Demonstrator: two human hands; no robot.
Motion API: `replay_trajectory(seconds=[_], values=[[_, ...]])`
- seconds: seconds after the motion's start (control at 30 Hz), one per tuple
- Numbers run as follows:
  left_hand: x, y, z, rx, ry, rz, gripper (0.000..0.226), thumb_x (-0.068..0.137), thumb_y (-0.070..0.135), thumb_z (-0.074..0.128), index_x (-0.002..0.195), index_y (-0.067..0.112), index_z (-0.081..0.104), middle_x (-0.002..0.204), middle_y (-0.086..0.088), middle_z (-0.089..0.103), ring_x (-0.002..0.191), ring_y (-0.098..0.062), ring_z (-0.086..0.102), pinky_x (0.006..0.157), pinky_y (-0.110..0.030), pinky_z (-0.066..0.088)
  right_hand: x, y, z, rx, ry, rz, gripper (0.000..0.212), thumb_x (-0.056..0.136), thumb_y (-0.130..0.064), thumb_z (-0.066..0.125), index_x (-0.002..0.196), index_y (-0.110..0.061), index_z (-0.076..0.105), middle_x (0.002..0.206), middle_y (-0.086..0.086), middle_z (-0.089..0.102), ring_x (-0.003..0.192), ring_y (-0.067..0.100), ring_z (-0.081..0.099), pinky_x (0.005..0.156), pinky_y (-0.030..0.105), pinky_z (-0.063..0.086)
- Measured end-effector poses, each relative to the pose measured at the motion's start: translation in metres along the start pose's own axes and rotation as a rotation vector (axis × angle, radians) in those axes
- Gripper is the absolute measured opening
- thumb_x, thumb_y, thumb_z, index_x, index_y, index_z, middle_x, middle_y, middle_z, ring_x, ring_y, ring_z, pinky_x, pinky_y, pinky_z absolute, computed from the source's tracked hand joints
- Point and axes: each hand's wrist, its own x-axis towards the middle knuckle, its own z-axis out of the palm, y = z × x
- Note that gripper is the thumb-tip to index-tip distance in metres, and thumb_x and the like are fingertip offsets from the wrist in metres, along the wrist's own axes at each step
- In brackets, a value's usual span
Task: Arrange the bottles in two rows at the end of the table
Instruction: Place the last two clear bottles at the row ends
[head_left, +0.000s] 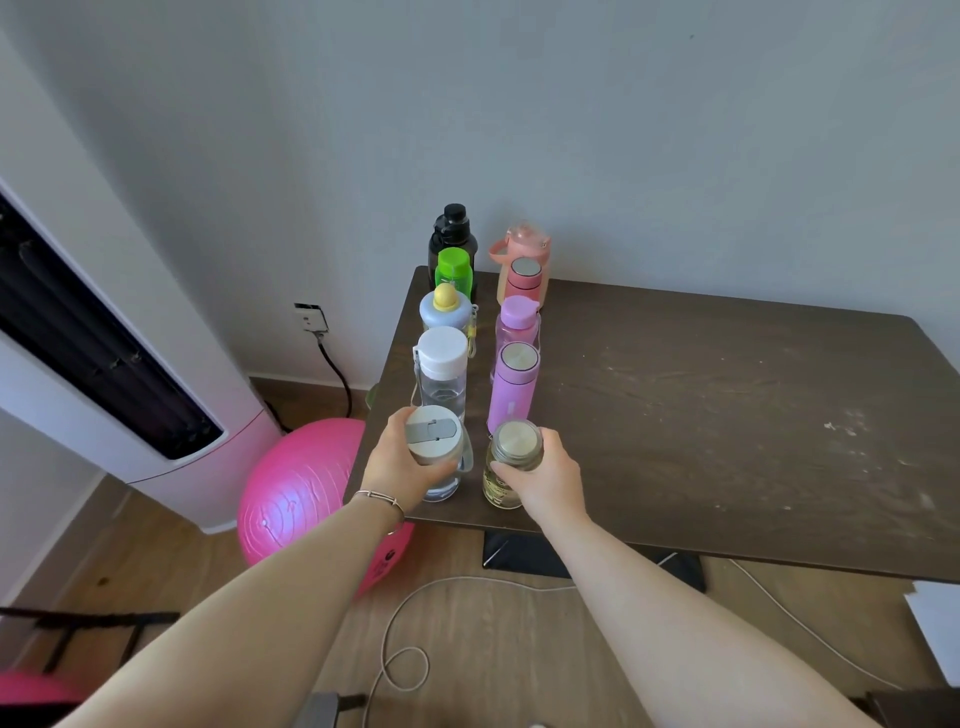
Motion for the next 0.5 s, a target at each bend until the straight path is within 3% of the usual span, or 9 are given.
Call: replay_trajectory(seconds=[0.5], values=[[0.003, -0.004, 0.000, 0.010, -0.036, 0.017, 0.094, 0.061, 0.044, 0.086, 0.135, 0.032, 0.030, 0.129, 0.005, 0.047, 0.109, -0.011, 0.051, 0.088, -0.024, 0.045, 0.001, 0.007, 0.010, -0.045, -0.028, -0.011, 0.063, 0.066, -0.043, 0.088, 0.114, -0.036, 0.048, 0.111, -0.012, 0.062, 0.103, 0.013, 0.060, 0.082, 0.030, 0.052]])
